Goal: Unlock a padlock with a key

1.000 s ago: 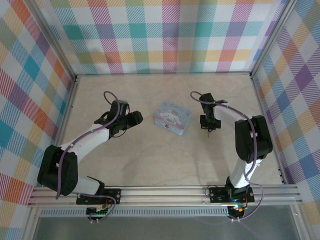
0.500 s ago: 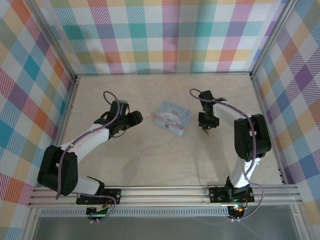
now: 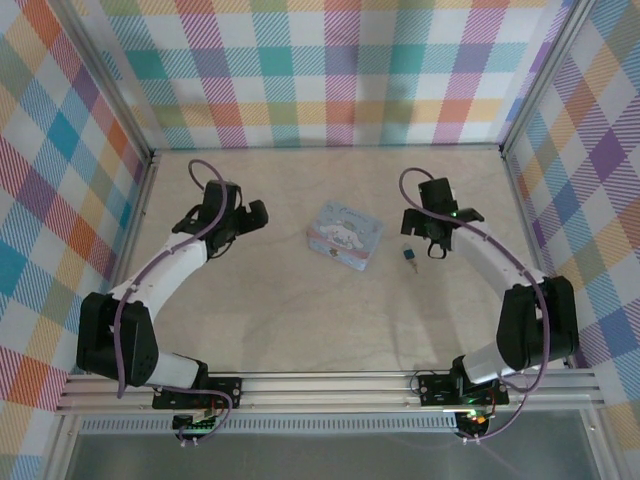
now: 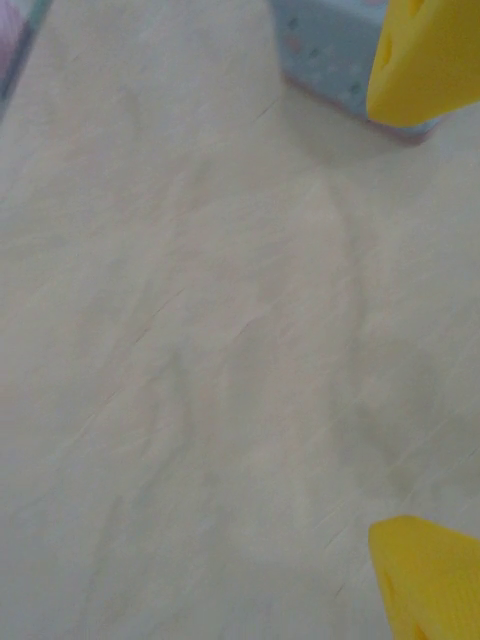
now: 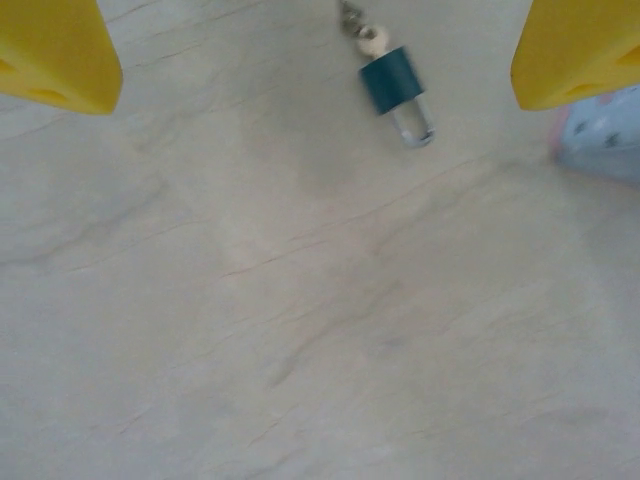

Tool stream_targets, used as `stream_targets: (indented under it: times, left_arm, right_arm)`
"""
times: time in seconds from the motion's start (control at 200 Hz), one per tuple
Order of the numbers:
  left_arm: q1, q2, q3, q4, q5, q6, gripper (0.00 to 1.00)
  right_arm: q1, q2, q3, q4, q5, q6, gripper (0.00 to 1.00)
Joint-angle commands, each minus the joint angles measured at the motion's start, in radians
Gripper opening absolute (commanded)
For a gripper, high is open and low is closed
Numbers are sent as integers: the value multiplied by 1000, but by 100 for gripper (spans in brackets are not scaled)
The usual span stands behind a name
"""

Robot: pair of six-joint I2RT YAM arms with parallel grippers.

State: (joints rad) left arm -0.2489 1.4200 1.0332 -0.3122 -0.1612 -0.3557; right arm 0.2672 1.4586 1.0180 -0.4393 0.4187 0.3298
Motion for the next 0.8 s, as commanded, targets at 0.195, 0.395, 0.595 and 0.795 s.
stream_targets:
  times: [0.195,0.395,0.595,0.795]
  left_arm:
    - [186,42,-227,337,-218,233,100]
    - [191,129,-371,664,-180,260,100]
    - [169,112,-509,915,-110,327,100]
    - [164,143,-621,1137,-28,363,100]
  right_arm:
    - [-20,-197,-486,806,195,-340,100]
    - [-32,-101,-567,993,155,-357,100]
    - [-66,-46,-623,1218,36,-392,100]
    - [-174,26,-654,1329,-233,-343,100]
